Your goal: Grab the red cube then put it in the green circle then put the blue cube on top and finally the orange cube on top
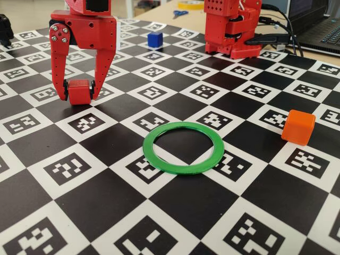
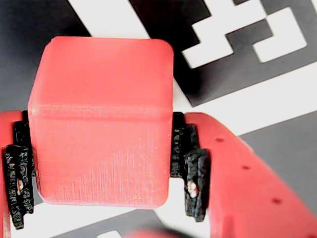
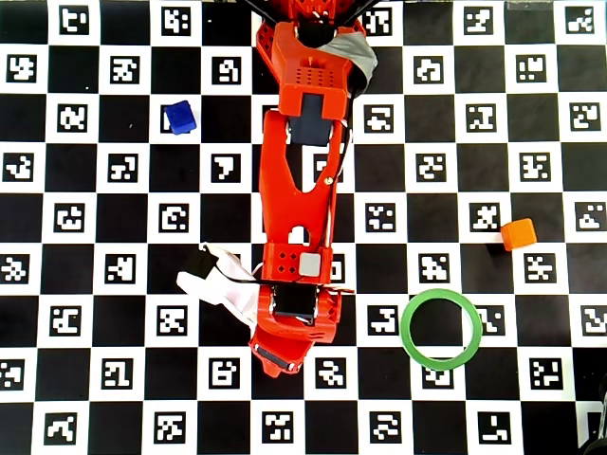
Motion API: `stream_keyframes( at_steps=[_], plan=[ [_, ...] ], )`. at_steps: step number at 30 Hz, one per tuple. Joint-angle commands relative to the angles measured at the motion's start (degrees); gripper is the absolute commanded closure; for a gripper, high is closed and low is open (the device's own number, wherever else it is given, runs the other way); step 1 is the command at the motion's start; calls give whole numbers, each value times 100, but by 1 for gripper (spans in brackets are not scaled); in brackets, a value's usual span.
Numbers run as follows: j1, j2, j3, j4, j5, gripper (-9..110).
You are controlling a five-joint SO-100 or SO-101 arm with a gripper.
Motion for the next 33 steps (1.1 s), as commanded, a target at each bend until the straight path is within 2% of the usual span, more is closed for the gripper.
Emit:
stream_keyframes(
  at_steps=[1, 17, 33],
  plan=[
    [-35, 835, 123, -79, -141, 92],
    [-378, 2707, 1406, -105, -668, 92],
    [-1600, 4245, 2241, 264, -1116, 93]
  ],
)
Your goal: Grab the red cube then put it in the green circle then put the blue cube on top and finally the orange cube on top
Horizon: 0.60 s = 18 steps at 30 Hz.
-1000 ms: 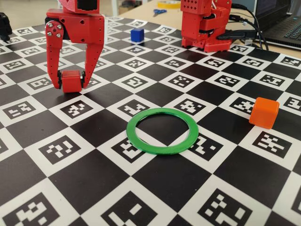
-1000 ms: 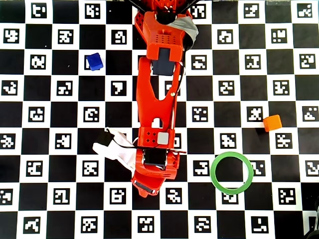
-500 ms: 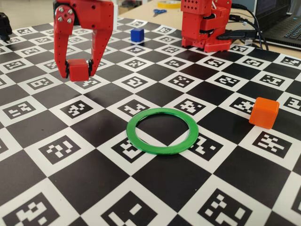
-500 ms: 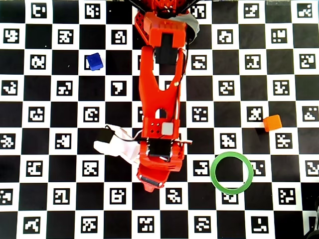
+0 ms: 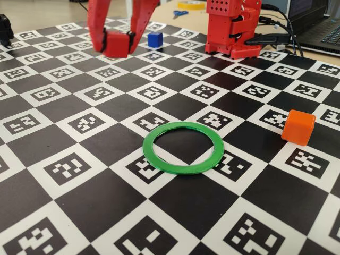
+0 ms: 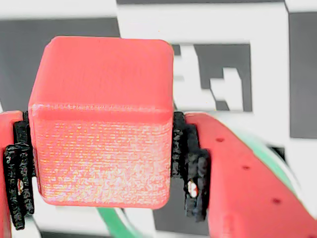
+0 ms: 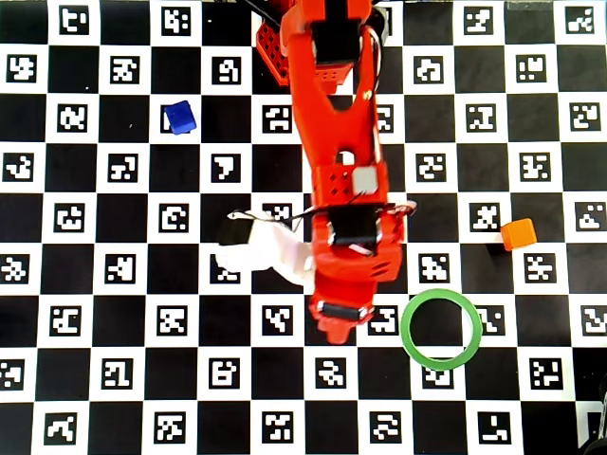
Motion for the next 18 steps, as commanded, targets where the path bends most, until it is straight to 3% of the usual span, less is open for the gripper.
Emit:
stream_keyframes(
  at_steps=[1, 18],
  plan=[
    [-396, 835, -105, 123, -167, 93],
    [-1556, 396, -686, 185, -492, 93]
  ],
)
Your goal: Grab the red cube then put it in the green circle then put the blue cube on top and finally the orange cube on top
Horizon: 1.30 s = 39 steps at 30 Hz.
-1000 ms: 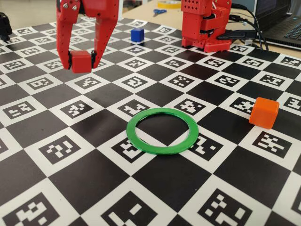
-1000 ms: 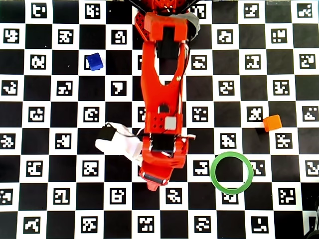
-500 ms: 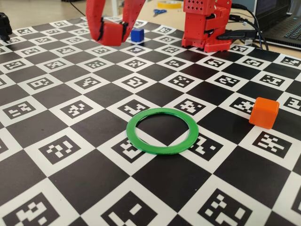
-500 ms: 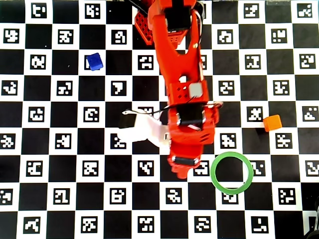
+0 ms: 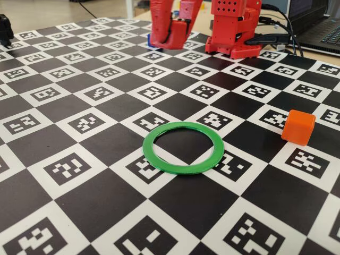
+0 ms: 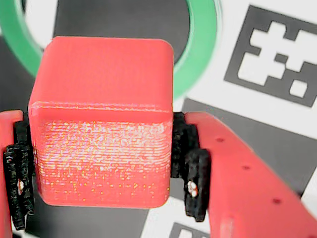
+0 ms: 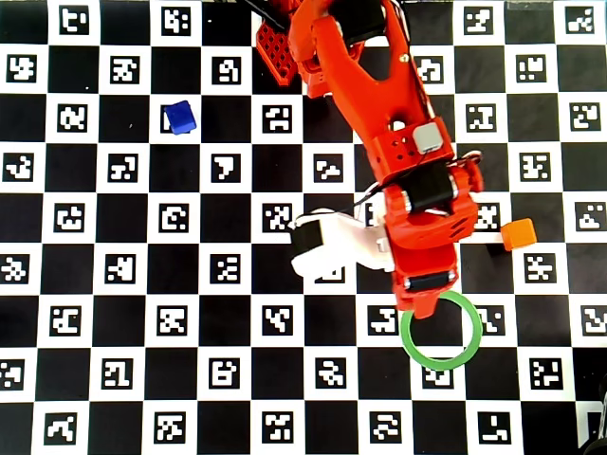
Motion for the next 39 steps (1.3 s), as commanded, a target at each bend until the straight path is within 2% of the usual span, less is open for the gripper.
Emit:
stream_keyframes(
  at_steps=[1, 20, 39],
  plan=[
    [-220, 88, -694, 35, 0, 93],
    [-264, -2145, -2646, 202, 1028, 93],
    [-334, -3806, -4219, 369, 1292, 93]
  ],
)
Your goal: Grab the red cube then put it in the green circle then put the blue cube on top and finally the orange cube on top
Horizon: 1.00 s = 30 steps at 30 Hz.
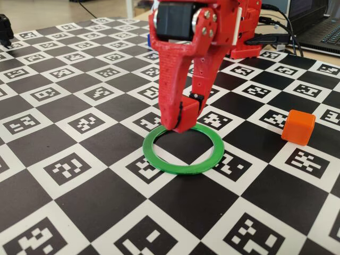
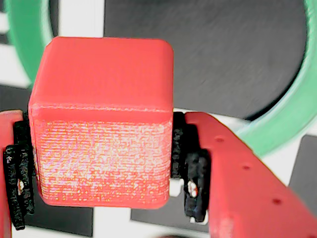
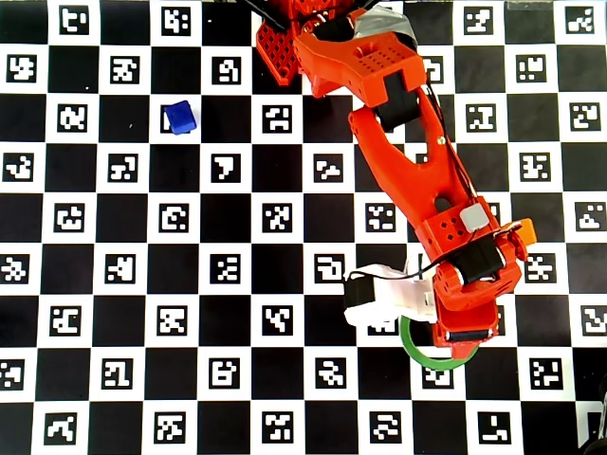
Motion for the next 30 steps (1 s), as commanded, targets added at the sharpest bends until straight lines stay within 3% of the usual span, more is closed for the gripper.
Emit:
stream_keyframes(
  at_steps=[1, 21, 26, 30],
  plan=[
    [-44, 105, -606, 62, 18, 93],
    [-70, -299, -642, 62, 167, 92],
    [-114, -281, -668, 176, 290, 69],
    [-141, -264, -835, 360, 396, 58]
  ],
)
